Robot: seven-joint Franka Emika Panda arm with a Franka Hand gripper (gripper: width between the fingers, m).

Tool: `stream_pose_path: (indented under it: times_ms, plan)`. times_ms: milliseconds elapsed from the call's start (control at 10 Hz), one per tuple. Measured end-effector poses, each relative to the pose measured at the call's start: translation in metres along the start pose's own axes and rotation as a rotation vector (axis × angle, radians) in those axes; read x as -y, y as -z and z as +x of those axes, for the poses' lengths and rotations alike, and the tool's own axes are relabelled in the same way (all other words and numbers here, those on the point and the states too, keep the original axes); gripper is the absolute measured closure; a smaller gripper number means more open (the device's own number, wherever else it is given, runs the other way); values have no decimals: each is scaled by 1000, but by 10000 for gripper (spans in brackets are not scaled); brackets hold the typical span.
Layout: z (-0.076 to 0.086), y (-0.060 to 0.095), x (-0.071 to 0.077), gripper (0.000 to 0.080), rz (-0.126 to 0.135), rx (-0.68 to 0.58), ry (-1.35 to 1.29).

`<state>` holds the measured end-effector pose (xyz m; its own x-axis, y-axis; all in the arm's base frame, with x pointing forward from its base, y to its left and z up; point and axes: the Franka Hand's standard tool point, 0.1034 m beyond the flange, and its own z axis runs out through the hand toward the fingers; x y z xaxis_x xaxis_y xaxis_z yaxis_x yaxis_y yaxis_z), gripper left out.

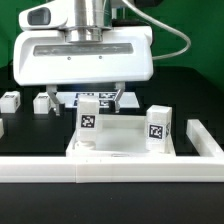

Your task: Assemble square table

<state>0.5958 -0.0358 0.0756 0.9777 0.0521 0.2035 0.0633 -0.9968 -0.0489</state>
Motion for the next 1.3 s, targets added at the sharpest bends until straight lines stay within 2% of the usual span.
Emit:
stream_pose_path:
  times_ms: [200, 400, 700, 1000, 1300]
  plan:
    - [0, 0, 4, 150, 39, 102, 8]
    - [8, 0, -2, 150, 23, 60, 24]
    - [8, 0, -2, 150, 22, 61, 8]
    - [21, 8, -6, 150, -19, 50, -54]
    - [23, 11, -10, 150, -21, 46, -58]
